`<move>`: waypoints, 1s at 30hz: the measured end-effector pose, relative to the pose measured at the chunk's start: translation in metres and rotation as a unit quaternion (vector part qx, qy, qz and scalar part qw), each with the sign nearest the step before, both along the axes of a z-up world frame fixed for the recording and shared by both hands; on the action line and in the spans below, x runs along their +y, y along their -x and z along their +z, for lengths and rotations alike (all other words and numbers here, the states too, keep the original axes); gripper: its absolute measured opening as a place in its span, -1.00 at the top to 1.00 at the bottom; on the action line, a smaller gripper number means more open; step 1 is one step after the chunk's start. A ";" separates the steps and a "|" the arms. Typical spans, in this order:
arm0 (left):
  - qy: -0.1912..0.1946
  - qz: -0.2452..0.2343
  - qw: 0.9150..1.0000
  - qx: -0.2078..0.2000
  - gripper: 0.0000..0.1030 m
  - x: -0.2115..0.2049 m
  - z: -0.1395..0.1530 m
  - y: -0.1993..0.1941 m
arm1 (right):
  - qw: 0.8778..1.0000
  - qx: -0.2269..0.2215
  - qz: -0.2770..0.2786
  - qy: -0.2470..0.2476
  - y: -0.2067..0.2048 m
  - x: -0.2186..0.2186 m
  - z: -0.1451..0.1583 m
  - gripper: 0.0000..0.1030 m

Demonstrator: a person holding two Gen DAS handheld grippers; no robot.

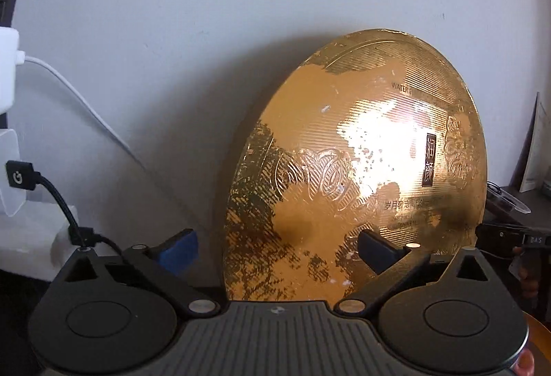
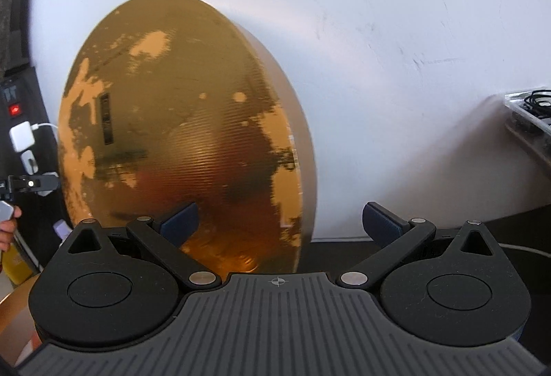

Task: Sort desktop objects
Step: 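Close the left tool on the lid rim while the right tool grips its edge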

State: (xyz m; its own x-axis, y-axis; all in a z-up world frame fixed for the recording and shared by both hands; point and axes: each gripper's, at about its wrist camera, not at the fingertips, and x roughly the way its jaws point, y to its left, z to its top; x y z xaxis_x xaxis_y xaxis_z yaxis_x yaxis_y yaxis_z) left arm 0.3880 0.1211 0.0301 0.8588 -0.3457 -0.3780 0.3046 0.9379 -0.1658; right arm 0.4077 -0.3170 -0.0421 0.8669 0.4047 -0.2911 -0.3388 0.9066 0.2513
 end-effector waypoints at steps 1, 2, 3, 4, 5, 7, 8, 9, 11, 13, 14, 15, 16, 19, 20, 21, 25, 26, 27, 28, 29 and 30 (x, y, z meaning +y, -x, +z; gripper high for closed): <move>0.003 -0.004 1.000 0.001 -0.97 0.000 -0.001 -0.003 | 1.000 0.001 0.007 -0.009 -0.002 -0.006 0.007 -1.00; 0.006 -0.007 1.000 0.003 -0.97 -0.001 -0.002 -0.006 | 1.000 0.004 0.017 -0.018 -0.007 -0.007 0.006 -1.00; 0.010 -0.010 1.000 0.005 -0.98 -0.002 -0.003 -0.009 | 0.999 0.006 0.027 -0.025 -0.011 -0.007 0.004 -1.00; 0.013 -0.012 1.000 0.010 -0.98 -0.003 -0.005 -0.013 | 0.999 0.003 0.034 -0.029 -0.015 -0.007 0.003 -1.00; 0.011 -0.010 1.000 0.014 -0.98 -0.004 -0.006 -0.016 | 0.999 0.001 0.041 -0.032 -0.018 -0.007 0.001 -1.00; 0.009 0.003 1.000 0.022 -1.00 -0.006 -0.009 -0.023 | 0.998 -0.004 0.056 -0.039 -0.025 -0.007 -0.002 -1.00; 0.011 0.007 1.000 0.025 -1.00 -0.006 -0.011 -0.027 | 0.997 -0.006 0.063 -0.044 -0.028 -0.007 -0.003 -1.00; 0.024 -0.001 0.999 0.025 -0.99 -0.004 -0.013 -0.029 | 0.996 -0.008 0.070 -0.050 -0.030 -0.008 -0.005 -1.00; 0.040 -0.010 0.999 0.028 -1.00 -0.003 -0.016 -0.033 | 0.994 -0.011 0.082 -0.064 -0.035 -0.010 -0.009 -1.00; 0.044 -0.011 0.999 0.022 -1.00 -0.004 -0.017 -0.034 | 0.992 -0.015 0.095 -0.078 -0.039 -0.011 -0.013 -1.00; 0.044 -0.011 0.999 0.020 -1.00 -0.004 -0.018 -0.034 | 0.991 -0.015 0.101 -0.086 -0.041 -0.012 -0.015 -1.00; 0.045 -0.011 0.999 0.019 -1.00 -0.004 -0.018 -0.034 | 0.990 -0.013 0.105 -0.095 -0.042 -0.012 -0.017 -1.00; 0.044 -0.010 0.999 0.020 -1.00 -0.005 -0.018 -0.034 | 0.989 -0.011 0.109 -0.104 -0.044 -0.012 -0.019 -1.00; 0.041 -0.005 0.999 0.021 -1.00 -0.007 -0.020 -0.036 | 0.988 -0.008 0.115 -0.107 -0.044 -0.005 -0.018 -1.00; 0.040 -0.005 0.999 0.020 -1.00 -0.007 -0.020 -0.036 | 0.988 -0.009 0.113 -0.105 -0.043 -0.004 -0.018 -1.00; 0.039 -0.005 0.999 0.019 -1.00 -0.008 -0.020 -0.036 | 0.988 -0.010 0.111 -0.103 -0.042 -0.003 -0.018 -1.00; 0.036 0.001 0.999 0.011 -1.00 -0.011 -0.021 -0.034 | 0.990 -0.015 0.103 -0.095 -0.039 0.002 -0.016 -1.00; 0.037 0.002 0.999 0.009 -1.00 -0.012 -0.022 -0.033 | 0.991 -0.019 0.100 -0.091 -0.037 0.004 -0.016 -1.00; 0.039 0.002 0.999 0.009 -1.00 -0.012 -0.022 -0.033 | 0.991 -0.025 0.097 -0.089 -0.035 0.005 -0.015 -1.00; 0.041 0.001 0.999 0.009 -1.00 -0.012 -0.023 -0.034 | 0.991 -0.032 0.095 -0.086 -0.033 0.005 -0.014 -0.99; 0.043 0.001 0.999 0.009 -1.00 -0.012 -0.024 -0.035 | 0.991 -0.037 0.093 -0.083 -0.031 0.006 -0.013 -0.99; 0.045 0.001 0.999 0.009 -1.00 -0.012 -0.024 -0.036 | 0.992 -0.041 0.092 -0.081 -0.030 0.006 -0.012 -0.99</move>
